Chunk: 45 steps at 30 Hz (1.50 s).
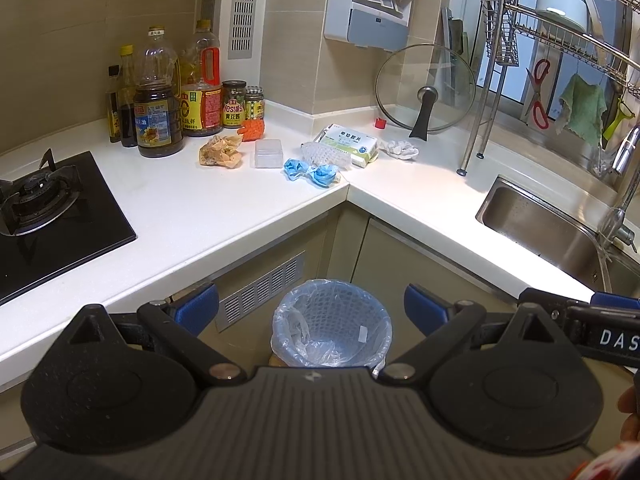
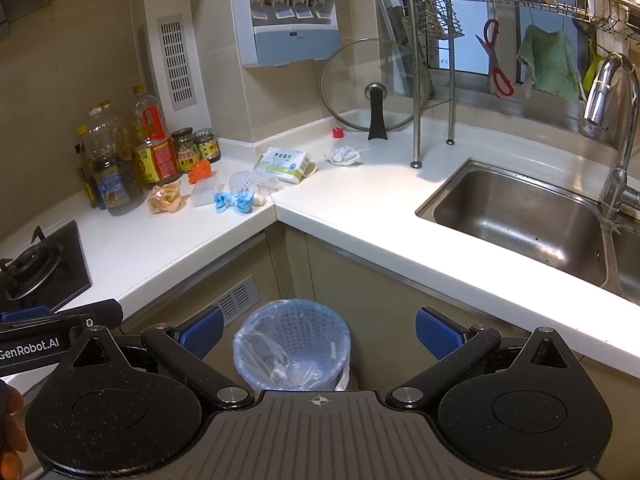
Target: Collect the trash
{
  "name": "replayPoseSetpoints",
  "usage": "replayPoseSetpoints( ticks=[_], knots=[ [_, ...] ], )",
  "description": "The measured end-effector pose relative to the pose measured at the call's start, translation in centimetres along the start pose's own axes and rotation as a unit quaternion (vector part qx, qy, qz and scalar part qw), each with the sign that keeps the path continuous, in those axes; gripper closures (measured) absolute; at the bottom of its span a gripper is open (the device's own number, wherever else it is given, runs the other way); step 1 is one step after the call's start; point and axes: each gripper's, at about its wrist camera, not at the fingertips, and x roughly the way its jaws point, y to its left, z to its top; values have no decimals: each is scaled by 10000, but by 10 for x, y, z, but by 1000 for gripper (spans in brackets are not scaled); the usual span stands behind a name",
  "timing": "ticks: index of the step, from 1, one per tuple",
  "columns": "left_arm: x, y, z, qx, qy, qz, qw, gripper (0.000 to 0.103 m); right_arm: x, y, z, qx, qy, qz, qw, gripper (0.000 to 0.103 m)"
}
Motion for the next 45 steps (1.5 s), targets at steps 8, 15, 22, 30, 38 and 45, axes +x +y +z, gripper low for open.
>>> replayPoseSetpoints(
  ticks=[8, 15, 22, 30, 38, 45],
  knots=[
    [-1, -3, 0, -17, 0, -10, 10000, 5, 5, 0, 2, 2, -1, 1, 10000, 1],
    [7, -5, -3, -42, 16, 4, 10000, 5, 7, 1, 2, -2, 8, 12, 10000, 1],
    [9, -5, -1, -135, 34, 12, 9999, 5, 11, 1, 3, -11, 19, 41, 10000, 1],
    [13, -11, 0, -289, 205, 164, 9992, 5, 27, -3, 8, -83, 107, 228, 9996, 1],
    [18, -21, 6, -569, 57, 243, 9981, 5, 42, -17, 15, -168, 188, 469, 9986, 1],
    [24, -30, 10, -689, 77, 451, 9966, 5, 57, -31, 25, -240, 235, 716, 9969, 1]
  ],
)
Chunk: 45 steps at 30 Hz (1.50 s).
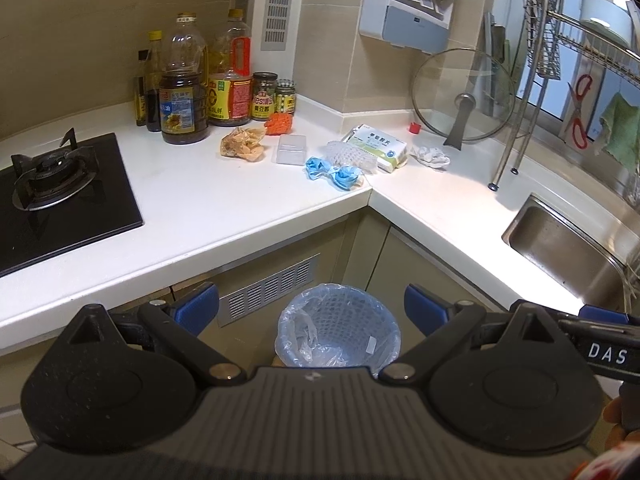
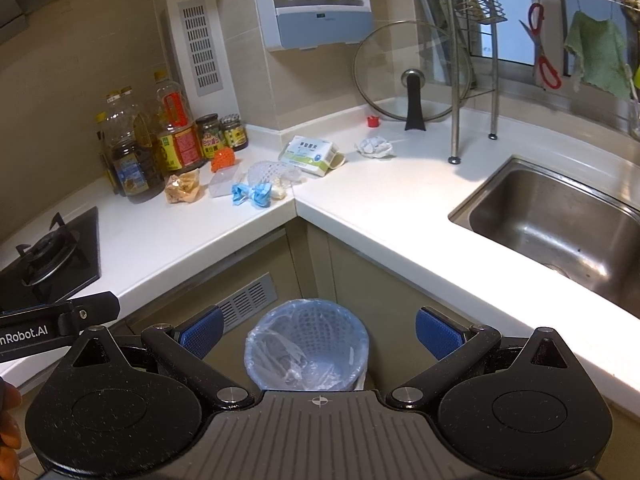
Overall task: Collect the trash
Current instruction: 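Grasp the blue face mask with the left gripper while the right gripper approaches the white foam net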
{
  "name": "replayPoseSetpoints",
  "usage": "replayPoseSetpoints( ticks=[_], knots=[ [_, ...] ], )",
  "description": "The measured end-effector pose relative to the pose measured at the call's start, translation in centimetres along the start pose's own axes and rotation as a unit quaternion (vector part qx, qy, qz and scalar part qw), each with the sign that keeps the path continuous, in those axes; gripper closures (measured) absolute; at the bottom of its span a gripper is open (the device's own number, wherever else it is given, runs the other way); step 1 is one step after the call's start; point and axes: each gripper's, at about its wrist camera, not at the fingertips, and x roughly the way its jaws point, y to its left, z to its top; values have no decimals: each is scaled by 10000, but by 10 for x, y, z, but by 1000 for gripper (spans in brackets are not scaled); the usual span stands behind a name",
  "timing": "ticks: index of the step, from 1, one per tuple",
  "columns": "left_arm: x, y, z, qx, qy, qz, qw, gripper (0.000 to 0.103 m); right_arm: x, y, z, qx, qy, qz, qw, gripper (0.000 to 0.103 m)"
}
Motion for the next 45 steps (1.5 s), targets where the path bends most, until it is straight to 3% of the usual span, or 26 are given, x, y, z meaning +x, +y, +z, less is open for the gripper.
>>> replayPoseSetpoints(
  ticks=[6, 12, 23, 31, 40, 43, 45],
  knots=[
    [8, -5, 3, 2, 18, 166, 9999, 5, 13, -6, 8, -58, 8, 149, 9999, 1],
    [30, -2, 13, 35, 57, 105, 9999, 5, 34, -9, 19, -50, 27, 123, 9999, 1],
    [102, 22, 58, -214, 147, -439, 9987, 5, 88, -4, 58, 125, -59, 22, 9999, 1],
    [151, 36, 92, -122, 18, -660, 9977, 8, 130, 5, 88, 135, -168, 11, 9998, 1],
    [208, 4, 109, 14, -243, -765, 9968, 11, 194, -19, 122, -135, -181, 228, 9995, 1],
    [237, -13, 112, -21, -319, -590, 9977, 15, 221, -36, 133, -257, -119, 459, 9985, 15],
    [258, -24, 111, -132, -304, -430, 9985, 16, 240, -48, 140, -324, 1, 616, 9976, 19]
  ],
)
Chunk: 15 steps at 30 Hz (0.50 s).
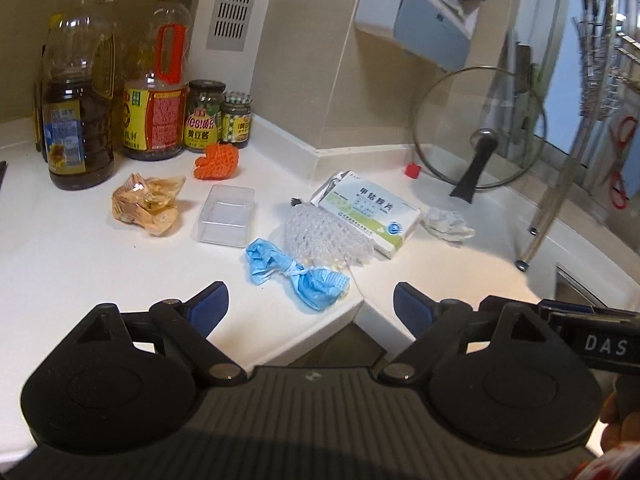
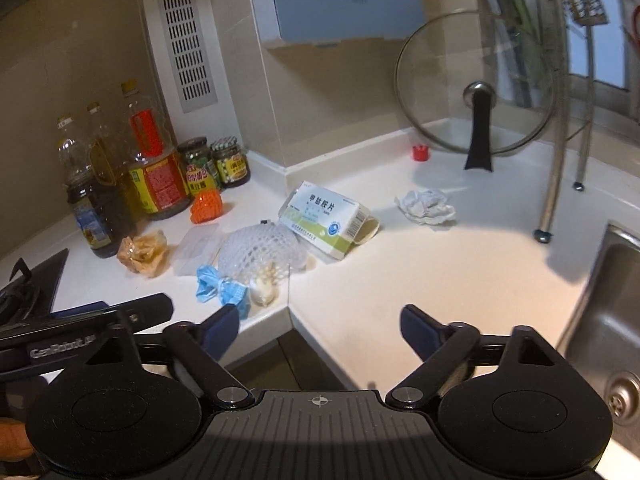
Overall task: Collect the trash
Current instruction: 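Grasp the blue face mask with the left gripper while the right gripper approaches the white foam net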
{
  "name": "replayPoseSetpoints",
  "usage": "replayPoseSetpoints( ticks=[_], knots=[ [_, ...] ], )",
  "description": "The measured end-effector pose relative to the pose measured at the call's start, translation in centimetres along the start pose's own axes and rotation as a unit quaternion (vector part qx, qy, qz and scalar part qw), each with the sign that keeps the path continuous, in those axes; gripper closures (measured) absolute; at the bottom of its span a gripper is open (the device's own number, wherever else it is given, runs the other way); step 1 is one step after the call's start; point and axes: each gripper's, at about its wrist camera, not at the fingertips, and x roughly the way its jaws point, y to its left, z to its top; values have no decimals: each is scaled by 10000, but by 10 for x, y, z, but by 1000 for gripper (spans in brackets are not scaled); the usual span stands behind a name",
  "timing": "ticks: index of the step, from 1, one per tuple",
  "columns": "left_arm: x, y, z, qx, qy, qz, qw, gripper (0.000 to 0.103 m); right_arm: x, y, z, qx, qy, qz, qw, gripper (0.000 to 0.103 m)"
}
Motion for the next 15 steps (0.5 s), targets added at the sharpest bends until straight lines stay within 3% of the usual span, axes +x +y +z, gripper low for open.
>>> replayPoseSetpoints(
  ticks=[3, 7, 15],
  knots=[
    [33, -15, -6, 90, 6, 212, 9997, 18, 23, -23, 8, -69, 124, 84, 9999, 20],
    [68, -31, -14, 237, 1, 417, 9989, 28, 46, -48, 13, -77, 256, 145, 9995, 21],
    [97, -33, -17, 314, 225, 815, 9959, 65, 69, -68, 17, -48, 412, 296, 9987, 21]
  ],
)
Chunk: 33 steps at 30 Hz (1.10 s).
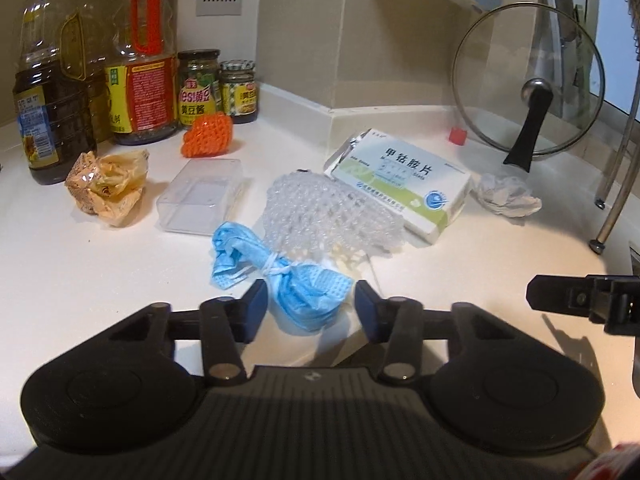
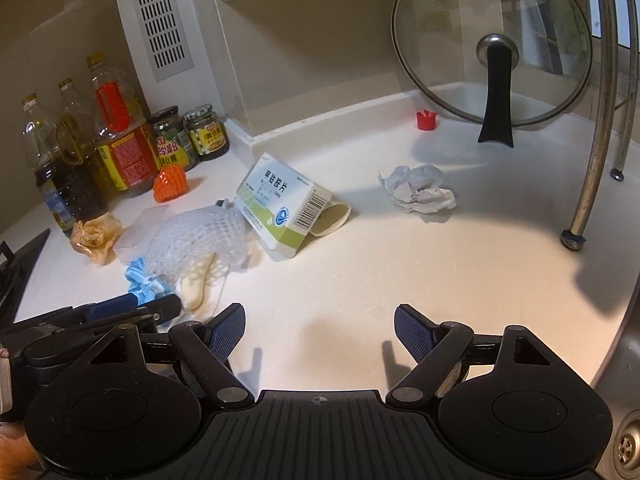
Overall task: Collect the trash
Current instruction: 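Grasp the blue face mask with the left gripper while the right gripper approaches the white foam net, then close the right gripper on the white foam net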
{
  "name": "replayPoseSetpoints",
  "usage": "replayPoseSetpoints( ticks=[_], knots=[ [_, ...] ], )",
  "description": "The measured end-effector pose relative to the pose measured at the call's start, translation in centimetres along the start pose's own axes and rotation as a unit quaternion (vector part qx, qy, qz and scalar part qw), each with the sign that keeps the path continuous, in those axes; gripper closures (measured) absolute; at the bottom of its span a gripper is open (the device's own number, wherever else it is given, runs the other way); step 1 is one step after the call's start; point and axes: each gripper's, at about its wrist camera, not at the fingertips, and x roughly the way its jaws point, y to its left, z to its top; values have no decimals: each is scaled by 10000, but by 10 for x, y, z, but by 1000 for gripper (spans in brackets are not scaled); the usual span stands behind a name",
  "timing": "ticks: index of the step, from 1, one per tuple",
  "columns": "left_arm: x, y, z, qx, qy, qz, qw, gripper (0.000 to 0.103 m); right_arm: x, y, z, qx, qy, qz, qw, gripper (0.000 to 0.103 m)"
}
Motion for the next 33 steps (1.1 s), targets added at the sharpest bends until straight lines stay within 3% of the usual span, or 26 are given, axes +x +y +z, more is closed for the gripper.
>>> replayPoseSetpoints(
  ticks=[5, 15, 21, 25, 27, 29, 33],
  knots=[
    [-5, 11, 1, 50, 37, 148, 9999, 85, 10, 8, 7, -33, 17, 230, 9997, 21],
    [-45, 51, 17, -67, -63, 267, 9996, 90, 46, 63, 33, -274, -109, 1010, 9944, 21],
    [-60, 66, 21, -266, -154, 185, 9994, 90, 90, 79, 43, -139, -26, 880, 9960, 22],
    [-64, 70, 19, -326, -177, 172, 9992, 90, 111, 77, 44, -130, 153, 849, 9962, 42],
    [-66, 71, 18, -362, -188, 186, 9990, 90, 116, 74, 44, -113, 194, 843, 9962, 61],
    [-67, 72, 18, -380, -195, 205, 9989, 90, 115, 73, 43, -112, 164, 860, 9961, 88],
    [-71, 72, 16, -388, -201, 230, 9988, 90, 105, 74, 45, -169, 26, 907, 9957, 95]
  ],
)
